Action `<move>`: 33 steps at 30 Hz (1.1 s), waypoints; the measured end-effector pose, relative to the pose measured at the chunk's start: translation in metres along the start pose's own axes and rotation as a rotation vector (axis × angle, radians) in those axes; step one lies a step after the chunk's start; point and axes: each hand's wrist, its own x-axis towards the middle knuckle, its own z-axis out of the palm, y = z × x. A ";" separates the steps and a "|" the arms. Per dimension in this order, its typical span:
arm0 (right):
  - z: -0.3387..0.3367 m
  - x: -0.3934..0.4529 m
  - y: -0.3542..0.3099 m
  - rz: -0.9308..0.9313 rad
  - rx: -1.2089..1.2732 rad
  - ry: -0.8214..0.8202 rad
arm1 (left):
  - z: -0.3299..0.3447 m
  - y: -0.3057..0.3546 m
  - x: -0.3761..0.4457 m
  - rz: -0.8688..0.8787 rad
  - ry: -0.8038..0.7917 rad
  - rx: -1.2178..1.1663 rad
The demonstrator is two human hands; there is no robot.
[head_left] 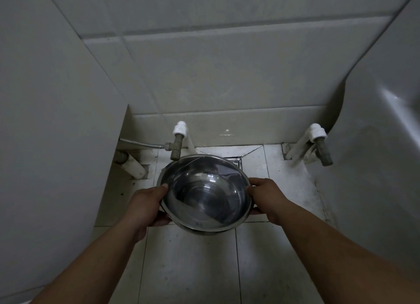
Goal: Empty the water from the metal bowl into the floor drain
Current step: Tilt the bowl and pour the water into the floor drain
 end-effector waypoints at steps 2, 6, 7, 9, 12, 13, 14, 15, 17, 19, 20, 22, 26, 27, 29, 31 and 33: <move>0.000 0.000 0.000 0.005 0.002 -0.001 | -0.001 0.001 0.000 -0.006 -0.003 -0.001; 0.000 0.000 -0.001 0.007 0.004 -0.005 | -0.002 0.001 0.000 -0.009 -0.011 0.012; 0.001 0.000 -0.001 0.006 0.003 -0.006 | -0.002 0.002 0.000 -0.008 -0.010 0.011; 0.001 -0.001 -0.002 0.003 0.000 -0.002 | -0.001 0.002 0.000 -0.007 -0.010 0.005; 0.000 0.000 -0.002 0.005 0.002 0.003 | 0.000 0.002 0.000 -0.003 -0.005 -0.003; 0.000 0.000 -0.002 0.007 0.005 0.004 | 0.000 0.003 0.000 -0.001 0.000 -0.008; 0.000 0.000 -0.002 0.010 0.010 0.005 | 0.001 0.003 0.000 0.001 0.005 -0.014; -0.001 0.000 -0.002 0.012 0.013 0.004 | 0.001 0.003 -0.001 0.003 0.009 -0.016; -0.001 0.000 -0.003 0.011 0.013 0.001 | 0.002 0.005 -0.001 0.008 0.009 -0.017; 0.000 0.000 -0.003 0.009 0.019 0.004 | 0.003 0.006 -0.002 0.013 0.006 -0.017; 0.000 0.000 -0.003 0.009 0.021 0.006 | 0.003 0.006 -0.003 0.014 0.003 -0.015; 0.000 0.000 -0.003 0.010 0.020 0.007 | 0.003 0.006 -0.003 0.014 -0.003 -0.015; -0.001 0.000 -0.003 0.011 0.014 0.005 | 0.002 0.006 -0.003 0.018 -0.001 -0.003; -0.001 0.000 -0.003 0.012 0.018 0.004 | 0.002 0.006 -0.003 0.017 -0.001 -0.003; -0.001 0.000 -0.003 0.012 0.022 0.000 | 0.002 0.006 -0.003 0.017 0.001 -0.005; -0.001 -0.001 -0.003 0.012 0.017 -0.005 | 0.001 0.007 -0.003 0.021 0.006 -0.005; 0.000 -0.001 -0.004 0.014 0.018 -0.006 | 0.000 0.006 -0.004 0.022 0.009 0.001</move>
